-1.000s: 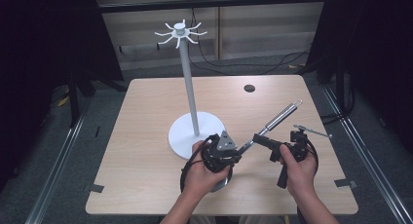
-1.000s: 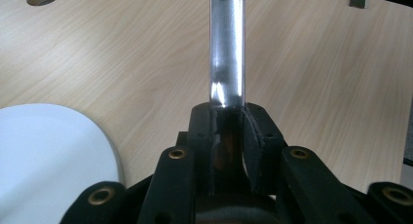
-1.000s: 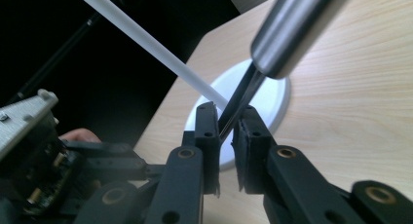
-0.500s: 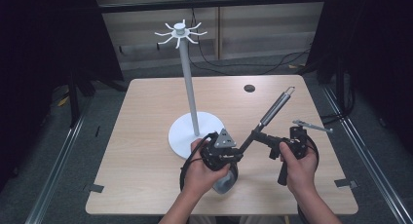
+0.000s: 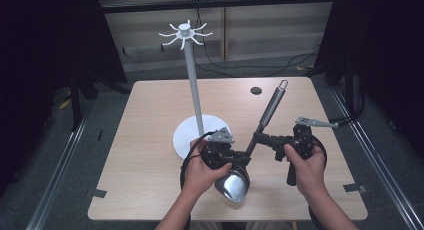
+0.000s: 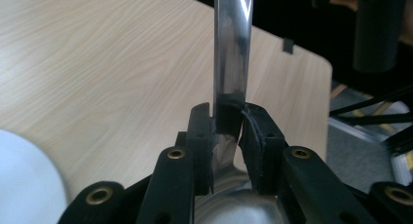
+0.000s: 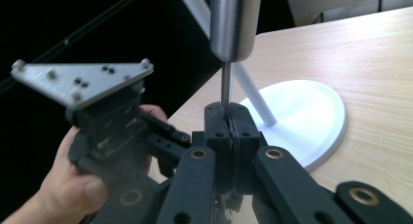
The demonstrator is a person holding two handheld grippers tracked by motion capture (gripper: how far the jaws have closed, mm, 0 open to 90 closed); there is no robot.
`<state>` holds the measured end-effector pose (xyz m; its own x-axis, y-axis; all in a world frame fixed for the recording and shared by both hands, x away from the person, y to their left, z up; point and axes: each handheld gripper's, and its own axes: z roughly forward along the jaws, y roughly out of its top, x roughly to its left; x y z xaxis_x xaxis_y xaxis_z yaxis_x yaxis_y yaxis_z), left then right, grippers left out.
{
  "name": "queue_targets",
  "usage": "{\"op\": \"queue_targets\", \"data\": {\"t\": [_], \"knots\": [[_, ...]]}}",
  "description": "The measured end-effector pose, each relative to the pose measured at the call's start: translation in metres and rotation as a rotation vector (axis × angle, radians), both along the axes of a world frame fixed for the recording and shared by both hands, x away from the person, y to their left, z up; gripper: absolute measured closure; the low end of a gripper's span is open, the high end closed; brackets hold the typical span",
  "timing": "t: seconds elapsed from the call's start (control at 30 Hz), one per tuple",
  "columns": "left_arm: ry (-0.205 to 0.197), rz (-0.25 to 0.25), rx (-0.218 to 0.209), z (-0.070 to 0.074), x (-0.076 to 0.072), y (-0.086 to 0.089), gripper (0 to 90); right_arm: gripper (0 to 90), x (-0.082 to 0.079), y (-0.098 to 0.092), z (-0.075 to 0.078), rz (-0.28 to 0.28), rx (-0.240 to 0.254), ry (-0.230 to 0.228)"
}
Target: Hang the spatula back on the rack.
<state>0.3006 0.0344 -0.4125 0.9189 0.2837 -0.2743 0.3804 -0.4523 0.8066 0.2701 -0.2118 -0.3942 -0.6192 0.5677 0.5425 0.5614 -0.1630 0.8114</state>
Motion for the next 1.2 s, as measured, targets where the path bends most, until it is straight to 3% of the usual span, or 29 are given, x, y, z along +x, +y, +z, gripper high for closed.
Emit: {"op": "queue_targets", "data": {"t": [0.07, 0.47, 0.7, 0.87, 1.2], "knots": [[0.016, -0.002, -0.023, 0.000, 0.002, 0.001, 74.0, 89.0, 0.000, 0.002, 0.002, 0.013, -0.011, -0.009], [0.057, -0.016, -0.036, 0.003, 0.006, 0.007, 76.9, 88.9, 0.007, 0.015, 0.011, 0.089, -0.067, -0.043], [0.069, -0.017, -0.058, 0.007, 0.007, 0.012, 78.7, 88.6, 0.014, 0.022, 0.016, 0.121, -0.060, -0.051], [0.056, 0.007, -0.054, 0.012, 0.007, 0.017, 79.7, 87.2, 0.018, 0.033, 0.022, 0.137, -0.075, -0.077], [0.064, 0.060, -0.051, 0.021, 0.006, 0.025, 82.4, 83.5, 0.023, 0.045, 0.029, 0.142, -0.062, -0.095]]}}
